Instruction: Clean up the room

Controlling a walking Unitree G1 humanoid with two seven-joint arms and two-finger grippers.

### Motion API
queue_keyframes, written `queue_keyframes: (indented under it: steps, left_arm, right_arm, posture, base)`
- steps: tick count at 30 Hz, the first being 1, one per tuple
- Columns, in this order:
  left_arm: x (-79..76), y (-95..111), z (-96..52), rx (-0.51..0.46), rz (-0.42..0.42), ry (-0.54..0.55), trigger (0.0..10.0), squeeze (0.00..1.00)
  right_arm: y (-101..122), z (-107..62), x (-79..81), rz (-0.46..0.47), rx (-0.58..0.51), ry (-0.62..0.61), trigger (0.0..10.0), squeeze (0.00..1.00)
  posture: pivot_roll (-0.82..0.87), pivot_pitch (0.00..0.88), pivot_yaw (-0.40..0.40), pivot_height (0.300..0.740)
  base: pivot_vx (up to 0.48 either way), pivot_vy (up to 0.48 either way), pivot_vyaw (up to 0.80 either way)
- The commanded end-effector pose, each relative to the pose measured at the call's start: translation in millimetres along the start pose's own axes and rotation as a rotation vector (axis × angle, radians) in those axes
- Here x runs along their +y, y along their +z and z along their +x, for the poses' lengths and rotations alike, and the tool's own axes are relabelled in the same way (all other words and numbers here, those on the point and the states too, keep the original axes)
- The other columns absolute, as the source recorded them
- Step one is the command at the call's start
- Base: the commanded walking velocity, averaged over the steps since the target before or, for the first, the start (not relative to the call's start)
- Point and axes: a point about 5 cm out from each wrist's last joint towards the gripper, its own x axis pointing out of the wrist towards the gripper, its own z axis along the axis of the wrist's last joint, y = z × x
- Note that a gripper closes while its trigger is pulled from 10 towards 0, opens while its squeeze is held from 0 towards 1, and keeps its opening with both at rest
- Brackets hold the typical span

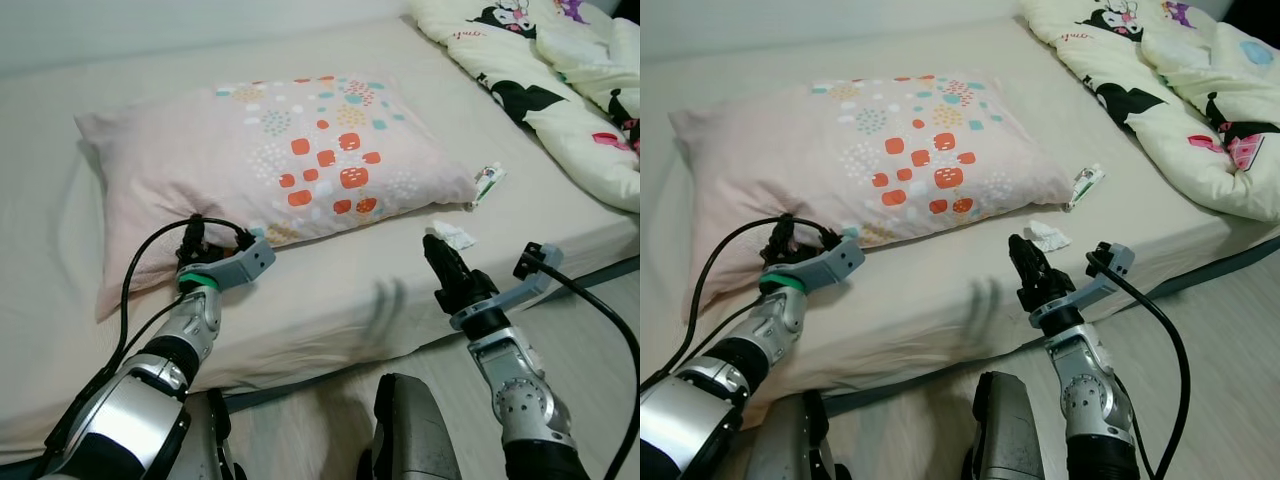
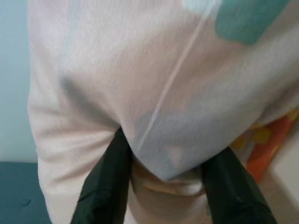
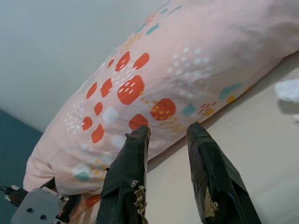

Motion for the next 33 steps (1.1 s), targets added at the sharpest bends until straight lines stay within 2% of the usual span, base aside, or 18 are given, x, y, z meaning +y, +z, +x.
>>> queue_keyframes:
  steps: [1, 9, 10, 11, 12, 15, 16, 18, 21, 22, 23, 24, 26, 28, 29, 31, 32, 33]
  left_arm:
    - [-3.6, 2, -1.6, -0.008, -0.014, -0.022, 0.0, 0.0]
    - [-0.1, 2, -0.4, 0.014, -0.153, -0.002, 0.0, 0.0]
    - [3.1, 1, 1.3, 0.034, -0.213, 0.014, 0.0, 0.0]
    - [15.6, 5, 8.3, 0.055, -0.372, 0.065, 0.0, 0.0]
    - [15.6, 5, 8.3, 0.055, -0.372, 0.065, 0.0, 0.0]
    - [61.5, 16, 32.1, 0.066, -0.597, 0.213, 0.0, 0.0]
    - [61.5, 16, 32.1, 0.066, -0.597, 0.213, 0.0, 0.0]
    - [95.1, 17, 46.9, 0.119, -0.711, 0.306, 0.0, 0.0]
    - [116.4, 17, 54.3, 0.147, -0.766, 0.364, 0.0, 0.0]
    - [140.6, 17, 60.9, 0.168, -0.829, 0.432, 0.0, 0.0]
    - [140.6, 17, 60.9, 0.168, -0.829, 0.432, 0.0, 0.0]
    - [165.1, 17, 65.5, 0.184, -0.889, 0.507, 0.0, 0.0]
    - [165.1, 17, 65.5, 0.184, -0.889, 0.507, 0.0, 0.0]
    - [208.5, 16, 69.0, 0.192, -1.001, 0.649, 0.0, 0.0]
    - [208.5, 16, 69.0, 0.192, -1.001, 0.649, 0.0, 0.0]
    - [242.7, 14, 67.4, 0.18, -1.063, 0.773, 0.0, 0.0]
    - [274.0, 15, 62.0, 0.126, -0.993, 0.915, 0.0, 0.0]
    - [274.0, 15, 62.0, 0.126, -0.993, 0.915, 0.0, 0.0]
  right_arm:
    - [-2, -5.3, -3.4, 0.01, 0.001, -0.024, 10.0, 0.0]
    - [0, -8.3, -9.2, 0.005, -0.009, -0.076, 10.0, 0.0]
    - [0, -7.5, -9.8, 0.001, -0.011, -0.082, 10.0, 0.0]
    - [3, -7.0, -10.2, -0.008, -0.021, -0.091, 10.0, 0.0]
    - [3, -7.0, -10.2, -0.008, -0.021, -0.091, 10.0, 0.0]
    - [8, -7.5, -11.2, -0.014, -0.034, -0.098, 10.0, 0.0]
    - [8, -7.5, -11.2, -0.014, -0.034, -0.098, 10.0, 0.0]
    - [10, -6.6, -11.2, -0.02, -0.036, -0.096, 10.0, 0.0]
    - [10, -5.6, -10.7, -0.026, -0.035, -0.094, 10.0, 0.0]
    - [10, -4.5, -9.9, -0.03, -0.036, -0.093, 10.0, 0.0]
    - [10, -4.5, -9.9, -0.03, -0.036, -0.093, 10.0, 0.0]
    - [10, -3.9, -9.2, -0.032, -0.037, -0.092, 10.0, 0.0]
    - [10, -3.9, -9.2, -0.032, -0.037, -0.092, 10.0, 0.0]
    - [9, -6.0, -9.1, -0.034, -0.039, -0.097, 10.0, 0.0]
    - [9, -6.0, -9.1, -0.034, -0.039, -0.097, 10.0, 0.0]
    - [8, -8.3, -9.5, -0.034, -0.037, -0.102, 10.0, 0.0]
    - [7, -8.9, -9.6, -0.035, -0.035, -0.103, 10.0, 0.0]
    - [7, -8.9, -9.6, -0.035, -0.035, -0.103, 10.0, 0.0]
  posture:
    - [-0.11, 0.145, 0.031, 0.533]
    - [-0.1, 0.15, 0.034, 0.533]
    - [-0.1, 0.15, 0.034, 0.533]
    - [-0.09, 0.154, 0.037, 0.533]
    - [-0.09, 0.154, 0.037, 0.533]
    - [-0.08, 0.154, 0.03, 0.533]
    - [-0.08, 0.154, 0.03, 0.533]
    - [-0.07, 0.149, 0.027, 0.533]
    - [-0.07, 0.149, 0.027, 0.533]
    - [-0.08, 0.141, 0.03, 0.533]
    - [-0.08, 0.141, 0.03, 0.533]
    - [-0.09, 0.136, 0.032, 0.533]
    - [-0.09, 0.136, 0.032, 0.533]
    - [-0.09, 0.136, 0.032, 0.533]
    - [-0.09, 0.136, 0.032, 0.533]
    - [-0.09, 0.131, 0.027, 0.533]
    - [-0.09, 0.131, 0.027, 0.533]
    - [-0.09, 0.131, 0.027, 0.533]
  base:
    - [0.0, 0.0, 0.0]
    - [0.0, 0.0, 0.0]
    - [0.0, 0.0, 0.0]
    - [0.0, 0.0, 0.0]
    - [0.0, 0.0, 0.0]
    - [0.0, 0.0, 0.0]
    - [0.0, 0.0, 0.0]
    - [0.0, 0.0, 0.0]
    - [0.0, 0.0, 0.0]
    - [0.0, 0.0, 0.0]
    - [0.0, 0.0, 0.0]
    - [0.0, 0.0, 0.0]
    - [0.0, 0.0, 0.0]
    - [0.0, 0.0, 0.0]
    - [0.0, 0.0, 0.0]
    - [0.0, 0.0, 0.0]
    - [0.0, 0.0, 0.0]
    - [0.0, 0.0, 0.0]
